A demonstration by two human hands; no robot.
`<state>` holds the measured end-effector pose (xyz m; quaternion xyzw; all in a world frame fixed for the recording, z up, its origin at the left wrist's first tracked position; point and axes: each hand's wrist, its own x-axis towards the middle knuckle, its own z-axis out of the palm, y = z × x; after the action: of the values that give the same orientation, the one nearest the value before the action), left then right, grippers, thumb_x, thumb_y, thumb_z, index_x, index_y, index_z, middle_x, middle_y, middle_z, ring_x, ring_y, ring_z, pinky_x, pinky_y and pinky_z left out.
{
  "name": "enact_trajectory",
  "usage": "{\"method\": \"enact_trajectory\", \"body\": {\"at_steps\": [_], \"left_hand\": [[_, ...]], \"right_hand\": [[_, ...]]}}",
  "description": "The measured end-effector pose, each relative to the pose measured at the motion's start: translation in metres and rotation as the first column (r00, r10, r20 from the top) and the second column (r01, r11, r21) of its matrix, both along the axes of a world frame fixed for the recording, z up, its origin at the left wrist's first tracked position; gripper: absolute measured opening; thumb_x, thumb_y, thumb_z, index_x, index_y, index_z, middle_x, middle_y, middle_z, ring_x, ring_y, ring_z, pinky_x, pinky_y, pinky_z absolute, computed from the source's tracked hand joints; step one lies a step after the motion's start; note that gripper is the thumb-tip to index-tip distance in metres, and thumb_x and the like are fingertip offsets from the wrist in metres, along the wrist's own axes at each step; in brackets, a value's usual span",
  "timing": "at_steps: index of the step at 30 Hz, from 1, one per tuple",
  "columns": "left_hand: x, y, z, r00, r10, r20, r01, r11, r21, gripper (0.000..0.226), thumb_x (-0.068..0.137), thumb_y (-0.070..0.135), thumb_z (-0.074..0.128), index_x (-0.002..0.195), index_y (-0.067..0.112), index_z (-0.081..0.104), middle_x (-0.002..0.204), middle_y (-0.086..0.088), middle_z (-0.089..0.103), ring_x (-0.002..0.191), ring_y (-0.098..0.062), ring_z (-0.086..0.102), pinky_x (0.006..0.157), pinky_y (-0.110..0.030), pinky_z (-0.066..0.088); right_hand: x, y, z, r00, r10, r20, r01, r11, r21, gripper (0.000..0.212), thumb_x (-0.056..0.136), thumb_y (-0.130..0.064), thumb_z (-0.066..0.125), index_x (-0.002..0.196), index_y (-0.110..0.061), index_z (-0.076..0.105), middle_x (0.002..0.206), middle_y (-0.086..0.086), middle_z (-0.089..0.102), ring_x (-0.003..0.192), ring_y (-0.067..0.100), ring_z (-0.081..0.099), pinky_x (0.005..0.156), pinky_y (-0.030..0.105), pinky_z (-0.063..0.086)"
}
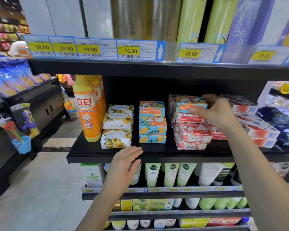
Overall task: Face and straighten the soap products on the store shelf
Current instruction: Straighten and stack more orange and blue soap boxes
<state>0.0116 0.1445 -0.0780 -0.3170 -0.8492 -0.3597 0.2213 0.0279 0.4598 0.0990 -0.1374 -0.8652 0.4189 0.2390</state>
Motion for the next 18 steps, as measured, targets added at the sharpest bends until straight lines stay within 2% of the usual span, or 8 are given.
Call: {"method": "enact_trajectory", "body": {"at_steps": [2,5,7,9,13,15,18], "left_hand": [[-0.001,0.001,-0.001,1.000,-0.003,-0.009,0.003,1.000,0.000,0.035,0.096,0.016,0.070,0.130,0.023,0.070,0.135,0.018,0.060,0.130,0.014,0.036,0.112,-0.003,0.015],[-0.001,0.001,-0.001,1.000,-0.005,-0.020,0.005,1.000,-0.004,0.035,0.095,0.015,0.071,0.129,0.022,0.070,0.134,0.016,0.062,0.129,0.013,0.037,0.113,-0.003,0.015],[-0.001,0.000,0.000,1.000,-0.010,-0.026,0.010,1.000,-0.001,0.035,0.095,0.014,0.071,0.129,0.020,0.071,0.133,0.016,0.061,0.129,0.012,0.037,0.113,-0.002,0.015],[-0.001,0.000,0.001,1.000,-0.013,-0.028,0.013,1.000,-0.001,0.034,0.095,0.014,0.071,0.129,0.020,0.070,0.133,0.016,0.060,0.129,0.012,0.038,0.113,-0.002,0.015],[-0.001,-0.001,0.001,0.999,-0.021,-0.033,0.021,1.000,-0.001,0.034,0.096,0.013,0.070,0.129,0.019,0.070,0.133,0.017,0.059,0.129,0.012,0.037,0.114,-0.003,0.015],[-0.001,0.000,0.001,0.999,-0.023,-0.032,0.023,1.000,0.003,0.034,0.096,0.012,0.070,0.129,0.019,0.070,0.133,0.016,0.060,0.129,0.012,0.036,0.113,-0.003,0.014],[0.000,0.001,0.001,0.999,-0.030,-0.040,0.030,1.000,0.004,0.034,0.095,0.012,0.070,0.129,0.018,0.070,0.133,0.010,0.064,0.128,0.011,0.037,0.113,-0.003,0.014]], "right_hand": [[0.004,-0.012,-0.001,0.999,0.012,-0.045,-0.011,1.000,0.026,0.084,0.072,-0.039,0.090,0.144,-0.013,0.053,0.130,0.004,0.067,0.108,0.017,0.067,0.095,0.037,0.057],[0.008,-0.040,-0.003,0.995,0.070,-0.074,-0.067,0.996,0.052,0.085,0.072,-0.038,0.091,0.143,-0.013,0.053,0.113,-0.009,0.068,0.099,0.003,0.066,0.083,0.022,0.055],[0.006,-0.061,-0.005,0.991,0.122,-0.054,-0.119,0.991,0.058,0.083,0.073,-0.037,0.091,0.143,-0.013,0.054,0.102,-0.018,0.064,0.094,-0.003,0.064,0.079,0.017,0.052],[0.000,-0.078,-0.009,0.986,0.164,-0.026,-0.162,0.984,0.070,0.081,0.073,-0.036,0.091,0.142,-0.013,0.055,0.099,-0.020,0.063,0.092,-0.004,0.063,0.077,0.015,0.052],[-0.009,-0.095,-0.023,0.983,0.181,-0.003,-0.180,0.978,0.102,0.067,0.077,-0.032,0.089,0.134,-0.014,0.058,0.089,-0.026,0.058,0.080,-0.011,0.058,0.063,0.006,0.044],[-0.012,-0.098,-0.027,0.984,0.179,0.019,-0.180,0.977,0.119,0.066,0.078,-0.031,0.089,0.134,-0.013,0.058,0.091,-0.024,0.060,0.082,-0.007,0.061,0.067,0.009,0.048],[-0.017,-0.102,-0.032,0.985,0.169,0.045,-0.174,0.971,0.166,0.075,0.076,-0.039,0.089,0.138,-0.014,0.055,0.115,-0.005,0.068,0.105,0.014,0.066,0.089,0.035,0.058]]}}
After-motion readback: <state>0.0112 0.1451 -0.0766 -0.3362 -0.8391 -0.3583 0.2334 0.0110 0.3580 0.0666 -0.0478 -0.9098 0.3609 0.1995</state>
